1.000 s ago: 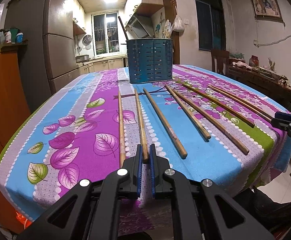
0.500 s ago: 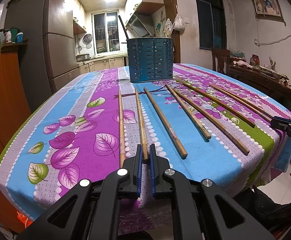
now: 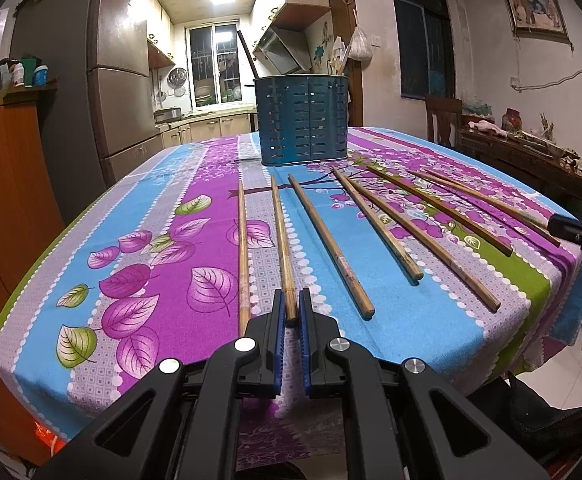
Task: Organize utensils
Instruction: 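Lift both held chopsticks and carry them over the blue holder, then drop the chopsticks into the holder by opening both tools, then move both open tools back toward the remaining chopsticks, then close the left tool on a bamboo chopstick while the right tool grasps another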
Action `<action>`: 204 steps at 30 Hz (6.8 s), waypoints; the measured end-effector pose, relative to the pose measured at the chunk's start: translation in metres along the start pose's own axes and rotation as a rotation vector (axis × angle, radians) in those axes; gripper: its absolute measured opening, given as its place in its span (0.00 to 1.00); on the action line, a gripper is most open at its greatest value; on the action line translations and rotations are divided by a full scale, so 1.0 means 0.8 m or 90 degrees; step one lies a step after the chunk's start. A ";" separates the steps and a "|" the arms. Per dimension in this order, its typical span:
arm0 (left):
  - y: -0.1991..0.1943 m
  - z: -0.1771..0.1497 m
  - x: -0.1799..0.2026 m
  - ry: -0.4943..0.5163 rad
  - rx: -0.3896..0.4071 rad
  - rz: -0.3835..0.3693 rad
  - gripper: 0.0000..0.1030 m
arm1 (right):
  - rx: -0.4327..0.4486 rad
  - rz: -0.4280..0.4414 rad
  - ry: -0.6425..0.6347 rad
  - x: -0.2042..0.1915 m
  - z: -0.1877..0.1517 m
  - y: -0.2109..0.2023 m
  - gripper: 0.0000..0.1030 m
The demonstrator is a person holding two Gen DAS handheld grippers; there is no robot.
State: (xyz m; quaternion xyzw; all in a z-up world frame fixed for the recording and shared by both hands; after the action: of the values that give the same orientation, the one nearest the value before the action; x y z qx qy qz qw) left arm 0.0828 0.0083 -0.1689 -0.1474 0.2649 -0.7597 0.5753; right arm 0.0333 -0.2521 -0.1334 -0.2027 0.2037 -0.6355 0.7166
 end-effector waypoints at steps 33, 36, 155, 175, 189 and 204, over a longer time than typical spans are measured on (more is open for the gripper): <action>-0.098 0.201 -0.048 -0.036 0.136 -0.072 0.07 | 0.210 0.041 -0.045 -0.018 0.212 -0.060 0.05; -0.096 0.226 -0.050 -0.038 0.131 -0.088 0.07 | 0.210 0.054 -0.047 -0.018 0.235 -0.058 0.05; -0.048 -0.002 0.032 0.032 0.008 -0.013 0.26 | 0.028 -0.035 -0.053 -0.060 -0.016 -0.052 0.86; -0.021 -0.011 0.051 0.065 0.028 -0.041 0.26 | -0.009 0.048 -0.155 -0.170 -0.004 0.010 0.21; -0.018 -0.013 0.031 0.070 0.048 -0.059 0.26 | -0.052 0.056 -0.085 -0.159 -0.006 0.031 0.06; -0.015 -0.021 -0.023 0.030 0.040 0.023 0.25 | -0.046 0.057 -0.053 -0.144 -0.010 0.027 0.05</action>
State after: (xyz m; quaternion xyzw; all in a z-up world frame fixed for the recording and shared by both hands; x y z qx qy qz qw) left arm 0.0698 0.0324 -0.1738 -0.1063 0.2569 -0.7604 0.5870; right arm 0.0345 -0.1356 -0.1479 -0.2458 0.2054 -0.5856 0.7446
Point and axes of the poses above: each gripper's, at about its wrist camera, not at the fingertips, and y roughly the way its jaws point, x to its right, z to its top, the point moved 6 cm from there along y, roughly the way its jaws point, and after that the axes turned 5 degrees about -x, right-handed, at the moved point
